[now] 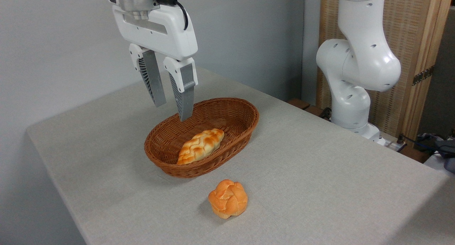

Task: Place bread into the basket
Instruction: 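Move the open gripper from above the basket down to the orange bun, then close the gripper on the round orange bun, then lift the held bun and carry it over the basket, then lower the bun into the basket beside the braided loaf and release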

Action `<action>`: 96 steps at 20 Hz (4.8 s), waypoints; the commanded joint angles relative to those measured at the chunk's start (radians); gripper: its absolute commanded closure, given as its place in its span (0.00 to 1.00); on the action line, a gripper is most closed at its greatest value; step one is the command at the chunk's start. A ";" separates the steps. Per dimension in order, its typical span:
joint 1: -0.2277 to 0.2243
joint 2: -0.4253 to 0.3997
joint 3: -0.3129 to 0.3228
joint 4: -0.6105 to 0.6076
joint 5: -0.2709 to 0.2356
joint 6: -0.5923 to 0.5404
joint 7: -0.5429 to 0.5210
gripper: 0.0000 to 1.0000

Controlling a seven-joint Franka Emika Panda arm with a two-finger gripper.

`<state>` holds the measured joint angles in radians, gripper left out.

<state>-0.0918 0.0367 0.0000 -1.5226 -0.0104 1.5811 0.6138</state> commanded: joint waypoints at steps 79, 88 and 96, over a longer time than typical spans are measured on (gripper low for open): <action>-0.029 -0.145 0.259 -0.400 -0.172 0.162 0.253 0.80; -0.098 -0.299 0.058 -0.571 -0.249 0.069 0.242 0.72; -0.197 -0.291 0.052 -0.688 -0.229 0.180 0.256 0.04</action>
<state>-0.2815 -0.2362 0.0417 -2.1819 -0.2444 1.7338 0.8573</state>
